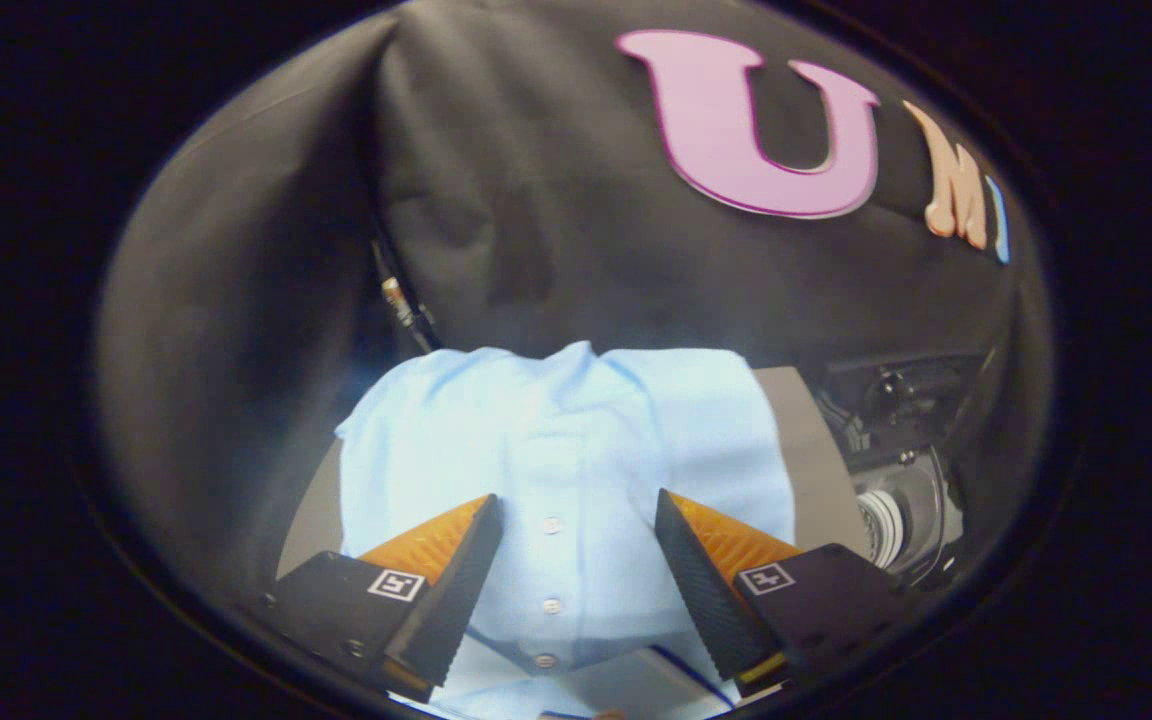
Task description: Put the clothes into the washing machine and then close the washing machine lid.
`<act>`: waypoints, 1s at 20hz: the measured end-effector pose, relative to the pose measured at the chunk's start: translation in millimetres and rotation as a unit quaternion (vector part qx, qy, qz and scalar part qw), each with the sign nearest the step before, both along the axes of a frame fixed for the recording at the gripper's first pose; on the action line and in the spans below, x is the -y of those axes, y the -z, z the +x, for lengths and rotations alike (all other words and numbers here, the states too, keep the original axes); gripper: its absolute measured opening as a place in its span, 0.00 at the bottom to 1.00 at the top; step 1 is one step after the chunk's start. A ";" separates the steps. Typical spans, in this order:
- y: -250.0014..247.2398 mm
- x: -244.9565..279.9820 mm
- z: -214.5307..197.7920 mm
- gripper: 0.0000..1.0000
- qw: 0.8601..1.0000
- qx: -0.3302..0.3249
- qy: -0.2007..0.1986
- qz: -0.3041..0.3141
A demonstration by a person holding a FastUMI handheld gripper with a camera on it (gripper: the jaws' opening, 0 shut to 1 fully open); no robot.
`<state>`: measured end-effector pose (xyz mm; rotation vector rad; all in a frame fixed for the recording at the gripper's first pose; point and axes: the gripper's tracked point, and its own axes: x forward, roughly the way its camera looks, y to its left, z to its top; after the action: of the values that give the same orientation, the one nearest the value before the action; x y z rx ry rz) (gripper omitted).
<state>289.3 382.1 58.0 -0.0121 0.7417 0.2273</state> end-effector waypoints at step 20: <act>-111.0 75.4 -17.2 0.00 0.991 0.106 0.005 0.077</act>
<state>272.1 306.7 169.0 0.1120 0.5109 0.2689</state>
